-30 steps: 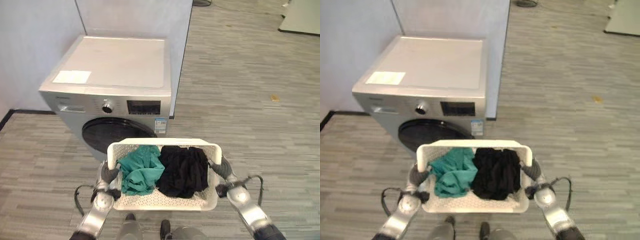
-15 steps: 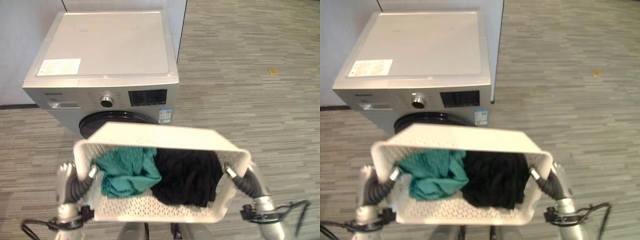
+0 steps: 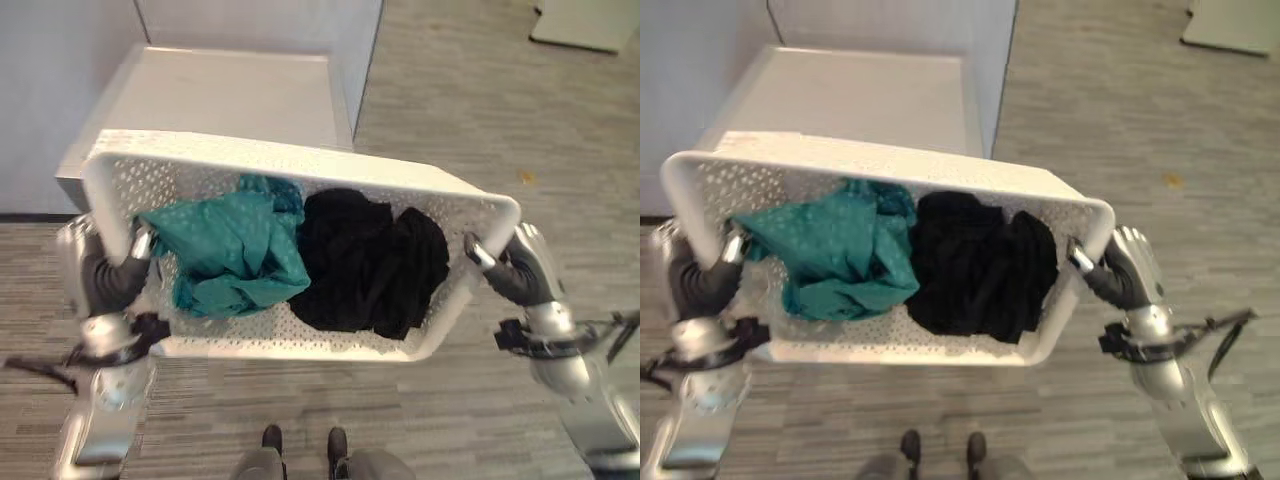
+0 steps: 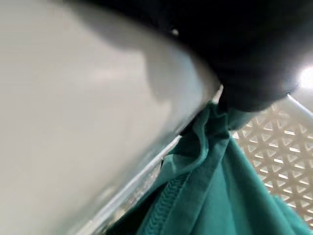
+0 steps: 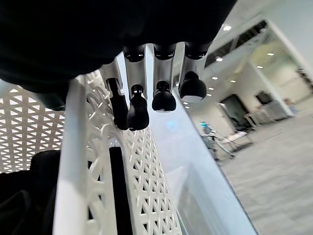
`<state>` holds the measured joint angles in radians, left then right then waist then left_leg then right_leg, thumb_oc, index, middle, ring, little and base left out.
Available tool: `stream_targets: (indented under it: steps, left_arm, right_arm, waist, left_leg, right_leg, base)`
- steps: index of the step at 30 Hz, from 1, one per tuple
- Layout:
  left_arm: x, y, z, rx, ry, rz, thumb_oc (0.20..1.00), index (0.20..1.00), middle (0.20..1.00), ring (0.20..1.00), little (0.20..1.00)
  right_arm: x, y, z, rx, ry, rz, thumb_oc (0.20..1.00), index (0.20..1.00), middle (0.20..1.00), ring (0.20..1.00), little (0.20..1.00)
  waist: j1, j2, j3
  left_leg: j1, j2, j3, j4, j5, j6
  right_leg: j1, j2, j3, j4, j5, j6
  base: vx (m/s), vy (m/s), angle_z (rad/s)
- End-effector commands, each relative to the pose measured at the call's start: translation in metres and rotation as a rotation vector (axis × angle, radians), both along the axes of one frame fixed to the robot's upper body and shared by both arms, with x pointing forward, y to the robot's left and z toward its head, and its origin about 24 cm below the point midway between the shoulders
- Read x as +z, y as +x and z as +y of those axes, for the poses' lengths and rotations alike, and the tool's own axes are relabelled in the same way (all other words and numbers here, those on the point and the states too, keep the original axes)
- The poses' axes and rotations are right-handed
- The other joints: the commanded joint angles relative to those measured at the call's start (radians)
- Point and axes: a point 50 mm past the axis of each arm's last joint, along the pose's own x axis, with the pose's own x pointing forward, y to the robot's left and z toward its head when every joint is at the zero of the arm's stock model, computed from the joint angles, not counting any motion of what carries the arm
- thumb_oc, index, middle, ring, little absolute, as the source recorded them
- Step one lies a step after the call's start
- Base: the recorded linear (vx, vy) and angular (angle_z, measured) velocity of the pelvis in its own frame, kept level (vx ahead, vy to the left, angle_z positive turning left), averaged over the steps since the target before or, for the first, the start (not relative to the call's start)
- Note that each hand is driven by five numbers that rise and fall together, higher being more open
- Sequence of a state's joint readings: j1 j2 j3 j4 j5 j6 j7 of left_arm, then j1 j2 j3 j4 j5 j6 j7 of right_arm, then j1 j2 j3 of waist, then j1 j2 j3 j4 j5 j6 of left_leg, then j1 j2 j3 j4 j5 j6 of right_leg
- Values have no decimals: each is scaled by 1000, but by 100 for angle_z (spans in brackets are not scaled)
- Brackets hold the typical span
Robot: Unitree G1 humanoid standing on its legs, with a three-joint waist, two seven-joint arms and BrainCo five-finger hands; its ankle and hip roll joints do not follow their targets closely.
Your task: Grab the laundry basket,head to the washer,open it,put in the laundry and shut it.
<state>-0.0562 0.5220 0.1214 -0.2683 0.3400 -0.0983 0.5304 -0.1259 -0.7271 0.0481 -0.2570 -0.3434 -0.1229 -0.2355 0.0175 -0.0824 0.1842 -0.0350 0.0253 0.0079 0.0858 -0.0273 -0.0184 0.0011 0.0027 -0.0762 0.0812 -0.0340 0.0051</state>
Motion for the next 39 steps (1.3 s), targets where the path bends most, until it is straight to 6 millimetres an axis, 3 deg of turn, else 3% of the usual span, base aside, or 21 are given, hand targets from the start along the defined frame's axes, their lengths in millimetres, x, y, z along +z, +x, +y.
stream_targets:
  steps: [1, 7, 11, 15, 16, 18, 21, 23, 24, 26, 28, 29, 30, 31, 32, 35, 36, 39]
  left_arm:
    - [59, 29, 6, -46, -95, -190, 200, 200, 200, 200, 200]
    - [121, 70, -14, -117, -84, -267, 200, 200, 200, 200, 200]
    - [143, 92, -23, -183, -110, -218, 200, 200, 200, 200, 200]
    - [152, 108, -26, -191, -86, -144, 200, 200, 200, 200, 200]
    - [150, 116, -32, -223, -83, -89, 200, 200, 200, 200, 200]
    - [147, 126, -39, -239, -71, -28, 200, 200, 200, 200, 200]
    - [146, 139, -47, -230, -57, 35, 200, 200, 200, 200, 200]
    - [151, 146, -52, -221, -46, 58, 200, 200, 200, 200, 200]
    - [153, 151, -55, -216, -36, 78, 200, 200, 200, 200, 200]
    - [156, 153, -61, -224, -11, 80, 200, 200, 200, 200, 200]
    - [153, 156, -71, -242, 5, 94, 200, 200, 200, 200, 200]
    - [148, 158, -75, -261, 13, 115, 200, 200, 200, 200, 200]
    - [148, 158, -75, -262, 13, 116, 200, 200, 200, 200, 200]
    - [148, 160, -79, -258, 42, 131, 200, 200, 200, 200, 200]
    - [149, 160, -79, -259, 42, 131, 200, 200, 200, 200, 200]
    - [148, 164, -74, -226, 48, 163, 200, 200, 200, 200, 200]
    - [152, 166, -71, -196, 59, 170, 200, 200, 200, 200, 200]
    - [156, 166, -61, -159, 66, 175, 200, 200, 200, 200, 200]
  right_arm:
    - [57, 31, -3, -26, 32, -161, 200, 200, 200, 200, 200]
    - [107, 83, 13, -52, 8, -147, 200, 200, 200, 200, 200]
    - [120, 114, 18, -111, 13, -53, 200, 200, 200, 200, 200]
    - [121, 132, 17, -150, 39, 27, 200, 200, 200, 200, 200]
    - [117, 140, 16, -148, 124, 90, 200, 200, 200, 200, 200]
    - [112, 147, 15, -146, 194, 148, 200, 200, 200, 200, 200]
    - [112, 155, 12, -172, 263, 195, 200, 200, 200, 200, 200]
    - [115, 159, 9, -204, 292, 211, 200, 200, 200, 200, 200]
    - [111, 161, 6, -224, 316, 230, 200, 200, 200, 200, 200]
    - [106, 162, -3, -261, 329, 244, 200, 200, 200, 200, 200]
    - [101, 162, -10, -287, 328, 264, 200, 200, 200, 200, 200]
    - [95, 162, -18, -320, 329, 299, 200, 200, 200, 200, 200]
    - [94, 162, -19, -320, 328, 300, 200, 200, 200, 200, 200]
    - [91, 162, -19, -320, 313, 316, 200, 200, 200, 200, 200]
    - [91, 162, -19, -321, 314, 316, 200, 200, 200, 200, 200]
    - [90, 162, -19, -319, 303, 323, 200, 200, 200, 200, 200]
    - [96, 161, -21, -324, 286, 308, 200, 200, 200, 200, 200]
    - [100, 160, -24, -323, 291, 297, 200, 200, 200, 200, 200]
  waist:
    - [31, -3, -73]
    - [52, -3, -95]
    - [57, -3, -105]
    - [56, -3, -101]
    - [55, -5, -94]
    - [63, -16, -65]
    - [68, -26, -27]
    - [73, -30, -20]
    - [82, -24, -25]
    - [110, -10, -30]
    - [123, -6, -28]
    - [139, 12, -64]
    - [141, 11, -64]
    - [144, 15, -76]
    - [147, 12, -75]
    - [143, 20, -87]
    - [129, 34, -80]
    - [126, 46, -82]
  left_leg:
    - [90, 48, -21, 28, -139, 6]
    - [99, 65, -46, 45, -119, -17]
    - [105, 78, -64, 45, -103, -30]
    - [96, 91, -78, 57, -90, -43]
    - [78, 99, -82, 86, -80, -54]
    - [3, 94, -94, 223, -20, -74]
    - [-108, 90, -97, 392, 42, -65]
    - [-162, 106, -71, 343, 25, -59]
    - [-191, 124, -63, 211, 13, -63]
    - [-215, 136, -82, 38, 104, -83]
    - [-248, 135, -76, 0, 135, -98]
    - [-210, 124, -80, -11, 116, -88]
    - [-210, 122, -78, -7, 112, -87]
    - [-213, 76, -76, 58, 77, -70]
    - [-215, 74, -73, 66, 71, -68]
    - [-155, 17, -45, 110, 1, -8]
    - [-121, 0, -30, 113, -18, 21]
    - [-81, -8, -7, 102, -38, 35]
  right_leg:
    - [-54, -65, -12, -16, 8, 98]
    - [-23, -47, -36, -14, -14, 82]
    - [-9, -36, -56, -14, -25, 76]
    - [-10, -25, -78, -3, -40, 69]
    - [-7, -16, -90, 6, -57, 59]
    - [9, -15, -104, 11, -61, 43]
    - [24, -14, -129, 20, -74, 26]
    - [32, -26, -136, 14, -81, 35]
    - [43, -36, -136, 3, -90, 54]
    - [72, -36, -123, -11, -107, 66]
    - [104, -51, -119, -10, -126, 74]
    - [130, -82, -109, 7, -140, 104]
    - [131, -84, -108, 7, -141, 105]
    - [135, -128, -99, 58, -126, 117]
    - [133, -131, -97, 63, -129, 119]
    - [75, -193, -59, 240, -37, 139]
    - [17, -207, -43, 353, 42, 142]
    - [-17, -235, -81, 372, 56, 145]
  base:
    - [9, -84, 25]
    - [41, -69, 17]
    - [59, -57, 25]
    - [45, -67, 17]
    - [40, -84, 24]
    - [-30, -109, 28]
    - [-23, -39, 33]
    - [98, 106, 32]
    - [210, 224, 24]
    - [266, 260, 29]
    - [307, 351, 10]
    - [321, 403, -12]
    - [423, 537, -58]
    - [181, 247, -76]
    - [296, 398, -76]
    - [250, 378, -46]
    - [210, 426, -38]
    - [131, 249, -18]
